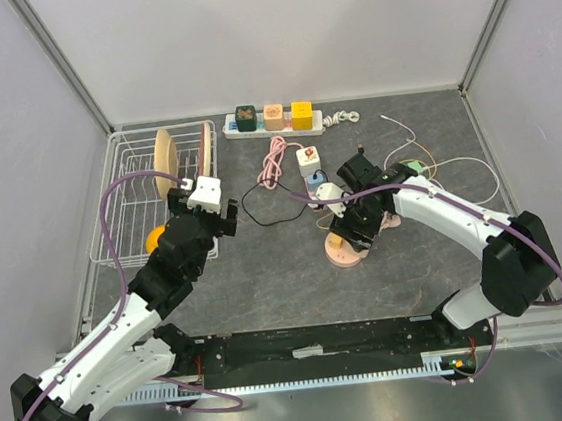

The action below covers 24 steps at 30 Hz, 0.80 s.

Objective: Insert the plug
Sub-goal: Insert the plug into the socket.

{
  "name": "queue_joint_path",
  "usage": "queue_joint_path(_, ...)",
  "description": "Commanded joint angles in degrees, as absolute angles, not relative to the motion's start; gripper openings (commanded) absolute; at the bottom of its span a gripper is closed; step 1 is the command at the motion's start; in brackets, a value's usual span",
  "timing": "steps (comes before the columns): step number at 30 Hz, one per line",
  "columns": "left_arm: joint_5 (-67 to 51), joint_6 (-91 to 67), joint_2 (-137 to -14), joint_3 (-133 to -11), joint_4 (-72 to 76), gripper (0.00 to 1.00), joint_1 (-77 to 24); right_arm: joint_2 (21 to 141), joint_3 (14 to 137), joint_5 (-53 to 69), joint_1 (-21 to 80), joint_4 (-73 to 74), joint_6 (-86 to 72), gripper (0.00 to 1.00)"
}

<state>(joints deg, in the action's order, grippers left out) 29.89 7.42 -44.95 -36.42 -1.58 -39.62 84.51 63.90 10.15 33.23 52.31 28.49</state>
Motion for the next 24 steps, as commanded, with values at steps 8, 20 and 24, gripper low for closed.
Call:
queue_joint_path(8,29.8,8.4,-44.4,-36.3,1.5,0.95,-38.9,83.9,62.0,9.6,33.5,49.4,29.6,0.0)
queue_joint_path(20,29.4,8.3,-44.4,-36.3,1.3,0.95,-38.7,87.1,61.7,5.9,36.0,49.4,30.1,0.0)
queue_joint_path(24,29.4,8.3,-44.4,-36.3,1.3,0.95,-38.6,86.8,60.3,4.9,36.3,49.4,30.1,0.0)
